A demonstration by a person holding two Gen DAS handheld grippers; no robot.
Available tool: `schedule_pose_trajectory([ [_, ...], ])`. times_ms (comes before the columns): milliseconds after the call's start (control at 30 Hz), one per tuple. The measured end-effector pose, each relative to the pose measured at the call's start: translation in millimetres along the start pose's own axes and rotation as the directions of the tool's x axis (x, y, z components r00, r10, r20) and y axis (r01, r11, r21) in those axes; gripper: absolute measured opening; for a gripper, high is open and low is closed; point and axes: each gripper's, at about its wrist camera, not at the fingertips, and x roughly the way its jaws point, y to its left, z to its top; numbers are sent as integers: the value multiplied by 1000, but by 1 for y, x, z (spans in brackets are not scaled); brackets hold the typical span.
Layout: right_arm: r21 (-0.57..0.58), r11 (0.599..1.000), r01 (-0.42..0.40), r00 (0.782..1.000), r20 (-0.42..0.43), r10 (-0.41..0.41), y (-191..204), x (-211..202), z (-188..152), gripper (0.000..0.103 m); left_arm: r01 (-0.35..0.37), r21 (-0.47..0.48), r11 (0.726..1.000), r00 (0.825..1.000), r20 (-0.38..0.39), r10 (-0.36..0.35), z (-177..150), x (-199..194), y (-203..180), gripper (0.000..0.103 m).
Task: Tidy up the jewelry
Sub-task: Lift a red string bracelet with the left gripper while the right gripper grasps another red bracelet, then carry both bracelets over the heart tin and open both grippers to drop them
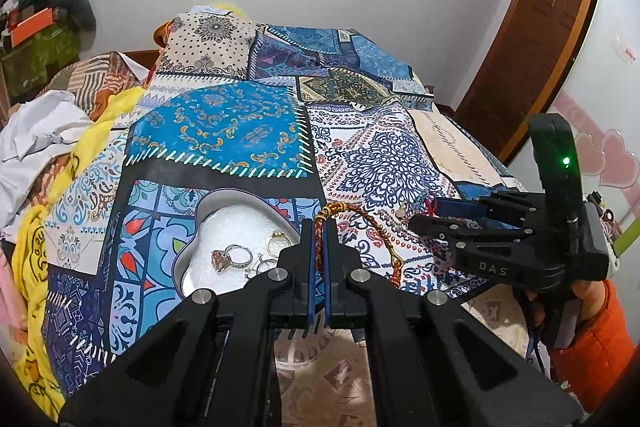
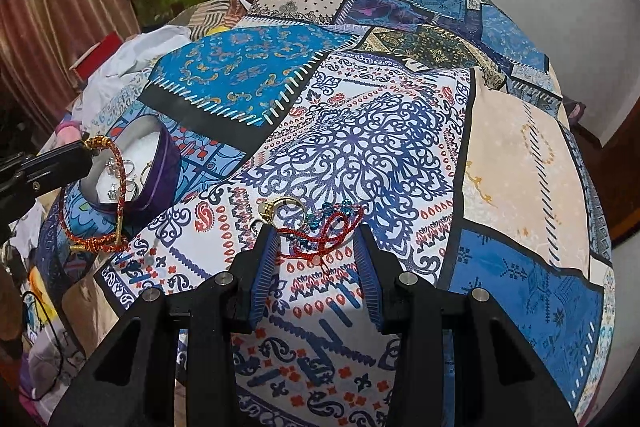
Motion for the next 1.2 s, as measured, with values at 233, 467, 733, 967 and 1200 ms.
schedule_pose_trajectory([
  [233,5,1000,26,1000,13,-26,-1,0,-1,8,-7,1,1000,1000,16,7,1,-9,-2,1],
  [467,69,997,29,998,59,-33,-9,-17,-2,7,-22,6,1000,999,46,22,5,-24,-3,1],
  [733,60,998,24,987,160,-33,0,-58,5,6,-41,9,999,995,88,40,9,-44,-2,1],
  [967,27,1000,9,971,240,-15,19,-85,16,6,-56,6,998,991,124,55,11,-63,2,1],
  [1200,-12,999,-40,952,305,42,47,-98,30,6,-81,-10,997,986,145,82,12,-75,14,1],
])
